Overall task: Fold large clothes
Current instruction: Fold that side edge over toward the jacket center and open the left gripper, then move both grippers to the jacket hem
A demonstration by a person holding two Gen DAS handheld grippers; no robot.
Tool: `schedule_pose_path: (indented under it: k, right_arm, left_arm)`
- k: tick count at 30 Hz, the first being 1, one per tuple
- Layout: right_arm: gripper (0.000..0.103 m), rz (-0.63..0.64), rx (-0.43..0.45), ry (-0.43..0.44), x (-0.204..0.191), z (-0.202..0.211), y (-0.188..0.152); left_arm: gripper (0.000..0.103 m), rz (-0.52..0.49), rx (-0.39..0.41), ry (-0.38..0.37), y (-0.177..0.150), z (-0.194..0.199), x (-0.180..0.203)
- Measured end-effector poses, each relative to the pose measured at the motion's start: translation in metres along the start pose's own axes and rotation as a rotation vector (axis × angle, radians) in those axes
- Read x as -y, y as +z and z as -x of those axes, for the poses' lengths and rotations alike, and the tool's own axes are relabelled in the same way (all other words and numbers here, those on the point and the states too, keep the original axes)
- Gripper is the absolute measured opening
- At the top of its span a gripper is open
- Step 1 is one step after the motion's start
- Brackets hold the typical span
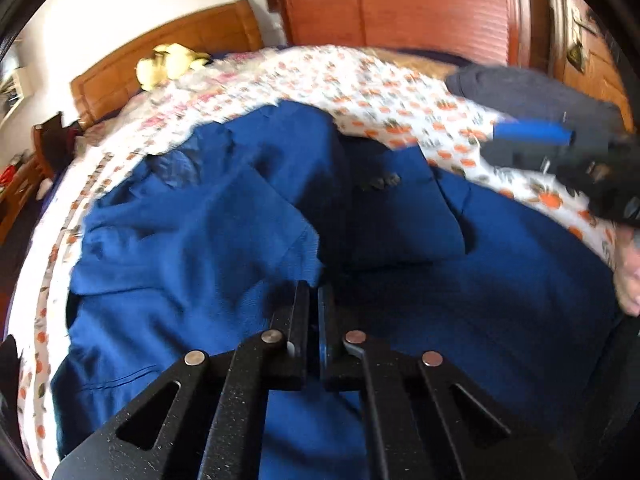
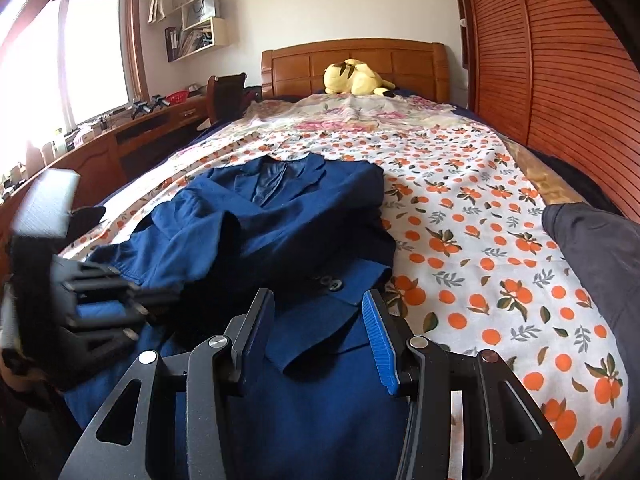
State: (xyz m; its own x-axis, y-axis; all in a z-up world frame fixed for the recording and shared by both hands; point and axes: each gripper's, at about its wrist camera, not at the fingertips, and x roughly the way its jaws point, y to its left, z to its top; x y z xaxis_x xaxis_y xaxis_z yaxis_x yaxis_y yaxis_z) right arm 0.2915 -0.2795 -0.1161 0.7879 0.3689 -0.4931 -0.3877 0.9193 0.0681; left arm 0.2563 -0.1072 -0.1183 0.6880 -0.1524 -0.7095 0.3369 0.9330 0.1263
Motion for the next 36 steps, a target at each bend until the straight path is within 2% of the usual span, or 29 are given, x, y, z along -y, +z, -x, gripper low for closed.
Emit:
schedule_pose_path:
  k: [6,13,18,22,30,31,32,33,36]
  right_arm:
    - [0.048,0.056,-0.028,0.02,-0.019,-0.01,-0.001]
    - [0.048,0.079,-0.034,0.028,-0.027,-0.015,0.002]
    - [0.048,0.063,-0.035,0.025,-0.025,-0.019,0.002]
    - [0.048,0.041,-0.041,0.03,-0.024,-0.025,0.002]
    - [0.048,0.045,-0.069,0.02,-0.03,-0.037,0.002]
    - [0.048,0.047,-0.073,0.02,-0.031,-0.038,0.002]
    - [0.048,0.049,-0.075,0.02,-0.032,-0.039,0.002]
    - [0.048,0.049,-0.076,0.021,-0.033,-0.04,0.002]
    - [0.048,0.05,-0.081,0.02,-0.033,-0.042,0.003]
  left_arm:
    - [0.004,0.085,0.134,0.061,-0.001,0.058,-0.033]
    - [0.004,0.169,0.2,0.114,-0.013,0.1,-0.077]
    - [0.004,0.21,0.2,0.107,-0.033,0.11,-0.086]
    - [0.004,0.232,0.154,0.081,-0.049,0.103,-0.082]
    - [0.005,0.229,0.111,0.063,-0.071,0.102,-0.074]
    - [0.007,0.225,0.108,0.06,-0.072,0.103,-0.074]
    - [0.015,0.222,0.11,0.062,-0.074,0.104,-0.074]
    - [0.03,0.219,0.114,0.06,-0.074,0.106,-0.074]
    - [0.055,0.238,0.138,0.032,-0.079,0.114,-0.08]
